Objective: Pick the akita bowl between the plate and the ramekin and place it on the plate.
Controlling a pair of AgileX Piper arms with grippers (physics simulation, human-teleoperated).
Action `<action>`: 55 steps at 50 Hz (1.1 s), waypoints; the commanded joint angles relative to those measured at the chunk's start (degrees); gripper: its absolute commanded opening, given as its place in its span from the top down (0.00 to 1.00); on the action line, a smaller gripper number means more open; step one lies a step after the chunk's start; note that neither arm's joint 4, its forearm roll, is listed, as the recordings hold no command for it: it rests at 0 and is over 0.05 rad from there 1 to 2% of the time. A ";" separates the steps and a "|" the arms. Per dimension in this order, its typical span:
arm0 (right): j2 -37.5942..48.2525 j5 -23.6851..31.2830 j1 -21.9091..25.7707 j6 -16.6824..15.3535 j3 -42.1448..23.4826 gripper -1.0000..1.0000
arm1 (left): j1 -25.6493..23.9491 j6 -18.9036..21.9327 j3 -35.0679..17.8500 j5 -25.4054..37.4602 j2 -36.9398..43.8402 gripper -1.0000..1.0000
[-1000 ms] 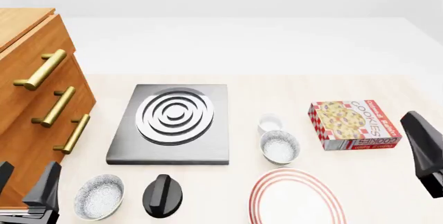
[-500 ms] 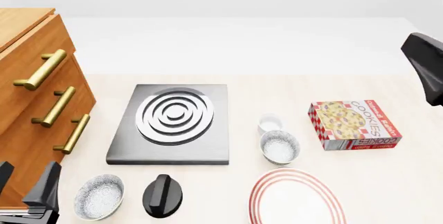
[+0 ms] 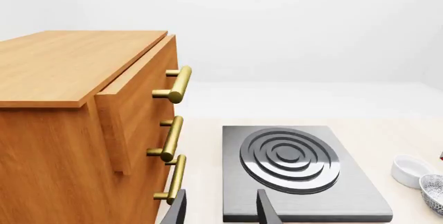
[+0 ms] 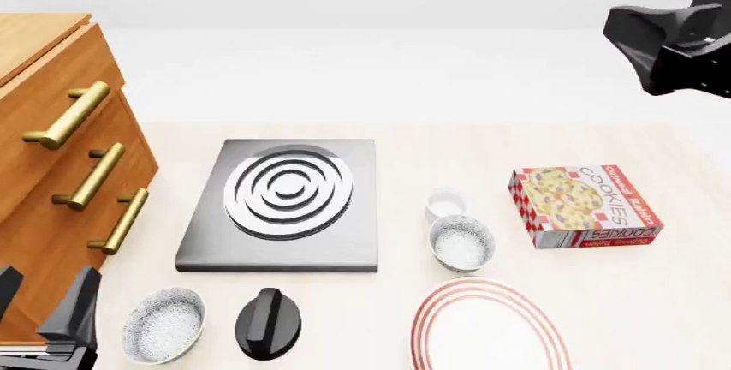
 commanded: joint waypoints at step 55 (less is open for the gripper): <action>30.75 2.68 -9.85 6.78 -2.56 0.00 | 0.00 0.00 0.00 0.00 0.00 0.00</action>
